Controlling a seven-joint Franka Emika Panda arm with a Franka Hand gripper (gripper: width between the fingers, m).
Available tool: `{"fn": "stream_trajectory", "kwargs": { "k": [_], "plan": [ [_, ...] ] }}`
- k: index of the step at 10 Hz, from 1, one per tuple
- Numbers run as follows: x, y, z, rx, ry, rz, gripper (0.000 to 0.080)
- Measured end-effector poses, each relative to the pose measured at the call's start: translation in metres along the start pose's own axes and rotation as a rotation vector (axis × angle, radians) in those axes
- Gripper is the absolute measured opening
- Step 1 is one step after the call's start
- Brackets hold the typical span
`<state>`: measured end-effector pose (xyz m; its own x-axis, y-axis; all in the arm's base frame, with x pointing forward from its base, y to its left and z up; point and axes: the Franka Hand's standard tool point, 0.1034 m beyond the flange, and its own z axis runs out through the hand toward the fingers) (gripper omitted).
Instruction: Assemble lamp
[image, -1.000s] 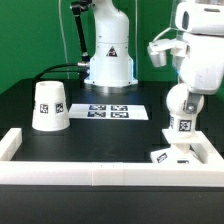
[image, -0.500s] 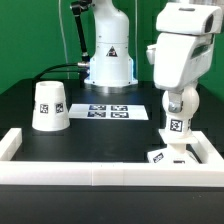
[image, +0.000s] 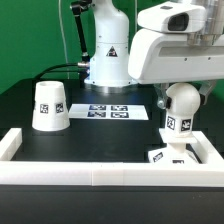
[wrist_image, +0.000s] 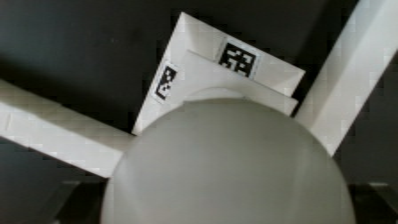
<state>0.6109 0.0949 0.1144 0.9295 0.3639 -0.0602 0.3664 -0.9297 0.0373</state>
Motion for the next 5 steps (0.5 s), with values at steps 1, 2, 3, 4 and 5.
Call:
{"fn": "stream_trajectory", "kwargs": {
  "k": [1,2,3,4,5],
  "plan": [
    [-0.0001,0.0,0.0005,0.0,0.0,0.028,0.058],
    [-0.0001,-0.0003,0.0006,0.001,0.0,0.109,0.058],
    [0.0,-0.0004,0.0006,0.001,0.0,0.174,0.058],
    [0.0,-0.0004,0.0006,0.001,0.0,0.204,0.058],
    [0.0001,-0.0009,0.0005,0.001,0.0,0.289,0.058]
  ]
}}
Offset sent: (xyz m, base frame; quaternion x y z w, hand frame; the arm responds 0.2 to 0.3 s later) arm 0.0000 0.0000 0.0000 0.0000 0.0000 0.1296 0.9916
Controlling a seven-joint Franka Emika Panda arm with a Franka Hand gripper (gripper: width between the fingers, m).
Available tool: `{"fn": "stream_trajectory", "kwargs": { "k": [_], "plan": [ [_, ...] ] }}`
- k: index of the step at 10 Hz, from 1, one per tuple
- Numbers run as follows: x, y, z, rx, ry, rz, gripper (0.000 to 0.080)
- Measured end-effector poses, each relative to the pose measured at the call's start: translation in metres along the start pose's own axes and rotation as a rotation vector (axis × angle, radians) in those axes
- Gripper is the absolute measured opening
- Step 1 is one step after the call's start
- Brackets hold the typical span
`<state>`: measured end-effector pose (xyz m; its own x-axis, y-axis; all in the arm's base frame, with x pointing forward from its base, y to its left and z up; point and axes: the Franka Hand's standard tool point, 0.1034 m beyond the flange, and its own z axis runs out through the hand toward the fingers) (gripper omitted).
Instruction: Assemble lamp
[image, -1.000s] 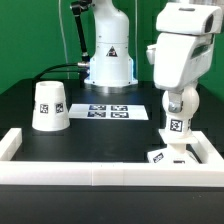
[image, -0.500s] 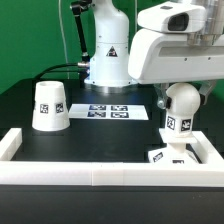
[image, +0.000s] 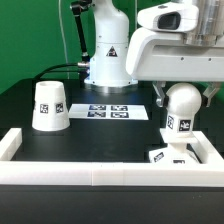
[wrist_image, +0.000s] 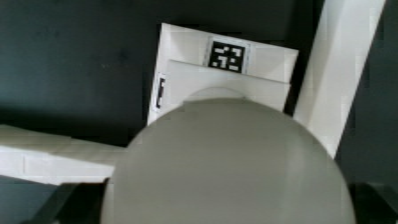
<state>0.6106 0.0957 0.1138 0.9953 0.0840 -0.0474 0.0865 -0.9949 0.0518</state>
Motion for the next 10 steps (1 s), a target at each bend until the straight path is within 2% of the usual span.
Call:
{"fn": "stream_trajectory", "kwargs": {
  "k": [2,5,10],
  "plan": [
    [0.0019,-0.0012,-0.0003,0.013,0.028,0.166,0.058],
    [0.0054,-0.0054,-0.0006,0.055,0.096,0.373,0.058],
    [0.0047,-0.0031,-0.0007,0.074,0.084,0.663,0.058]
  ]
}}
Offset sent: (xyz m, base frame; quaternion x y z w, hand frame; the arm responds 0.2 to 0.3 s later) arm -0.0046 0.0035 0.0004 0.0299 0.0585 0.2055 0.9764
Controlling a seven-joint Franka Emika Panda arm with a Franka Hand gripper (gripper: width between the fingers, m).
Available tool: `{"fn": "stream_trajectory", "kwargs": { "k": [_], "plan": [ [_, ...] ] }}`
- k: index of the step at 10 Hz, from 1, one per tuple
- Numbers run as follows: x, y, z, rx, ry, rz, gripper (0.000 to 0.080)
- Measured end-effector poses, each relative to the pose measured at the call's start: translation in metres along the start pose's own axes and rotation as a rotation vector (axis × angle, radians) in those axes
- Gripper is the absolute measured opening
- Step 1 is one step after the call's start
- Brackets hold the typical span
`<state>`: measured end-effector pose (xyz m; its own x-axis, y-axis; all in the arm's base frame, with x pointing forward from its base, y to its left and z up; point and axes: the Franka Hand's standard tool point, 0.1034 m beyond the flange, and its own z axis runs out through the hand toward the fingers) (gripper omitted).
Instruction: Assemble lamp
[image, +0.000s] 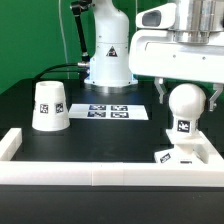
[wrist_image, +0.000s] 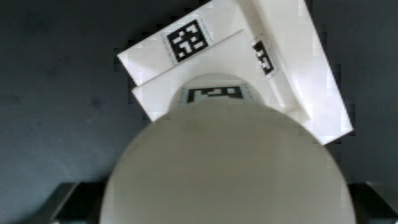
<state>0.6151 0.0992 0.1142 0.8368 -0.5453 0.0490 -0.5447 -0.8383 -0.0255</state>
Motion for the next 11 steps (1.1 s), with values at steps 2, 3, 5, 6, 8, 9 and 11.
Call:
{"fn": "stream_trajectory", "kwargs": {
  "k": [2,3,5,6,8,9,11],
  "plan": [
    [0.0002,0.003,0.0,0.017,-0.033,0.22,0.058],
    [-0.001,0.0029,0.0005,0.027,-0.05,0.308,0.058],
    [-0.0022,0.0027,0.001,0.034,-0.072,0.488,0.058],
    [-0.0034,0.002,0.0011,0.031,-0.074,0.523,0.058],
    [-0.0051,0.0004,0.001,0.03,-0.083,0.596,0.058],
    [-0.0054,0.0001,0.001,0.03,-0.087,0.648,0.058],
    [-0.0061,-0.001,0.0007,0.031,-0.097,0.755,0.058]
  ]
}}
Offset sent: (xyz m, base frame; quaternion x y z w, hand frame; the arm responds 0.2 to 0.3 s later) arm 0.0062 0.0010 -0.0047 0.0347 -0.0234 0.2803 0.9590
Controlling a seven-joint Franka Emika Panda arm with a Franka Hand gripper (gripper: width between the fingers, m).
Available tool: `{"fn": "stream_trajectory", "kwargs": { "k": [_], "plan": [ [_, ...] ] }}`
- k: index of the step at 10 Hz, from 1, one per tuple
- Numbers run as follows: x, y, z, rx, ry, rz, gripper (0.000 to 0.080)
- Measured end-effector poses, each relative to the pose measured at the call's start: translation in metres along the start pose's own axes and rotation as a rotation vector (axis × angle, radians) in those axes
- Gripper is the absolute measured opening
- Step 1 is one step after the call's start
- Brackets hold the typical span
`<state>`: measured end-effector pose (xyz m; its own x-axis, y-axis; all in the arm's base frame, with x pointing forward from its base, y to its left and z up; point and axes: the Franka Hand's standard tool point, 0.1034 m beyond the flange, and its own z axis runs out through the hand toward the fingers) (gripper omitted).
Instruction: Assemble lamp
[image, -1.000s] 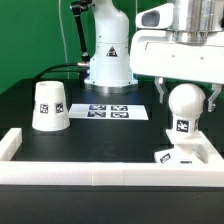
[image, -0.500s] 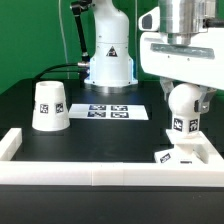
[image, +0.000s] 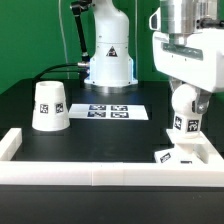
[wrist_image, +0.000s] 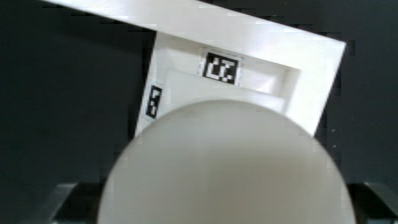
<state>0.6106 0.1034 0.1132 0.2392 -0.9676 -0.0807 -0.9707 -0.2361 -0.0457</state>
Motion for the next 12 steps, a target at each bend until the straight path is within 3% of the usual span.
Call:
{"fn": "stream_trajectory", "kwargs": {
  "k": [1,3,7,10,12],
  "plan": [
    [-0.0008,-0.0004,-0.0002,0.003,-0.007,0.077,0.058],
    [0.0015,0.0003,0.0004,0.033,-0.04,0.344,0.058],
    [0.0009,-0.0031,-0.0019,0.038,-0.057,0.597,0.058],
    [-0.0026,-0.0046,-0.0021,0.041,-0.079,0.628,0.058],
    [-0.0056,-0.0044,-0.0006,0.04,-0.086,0.599,0.0684]
  ]
}}
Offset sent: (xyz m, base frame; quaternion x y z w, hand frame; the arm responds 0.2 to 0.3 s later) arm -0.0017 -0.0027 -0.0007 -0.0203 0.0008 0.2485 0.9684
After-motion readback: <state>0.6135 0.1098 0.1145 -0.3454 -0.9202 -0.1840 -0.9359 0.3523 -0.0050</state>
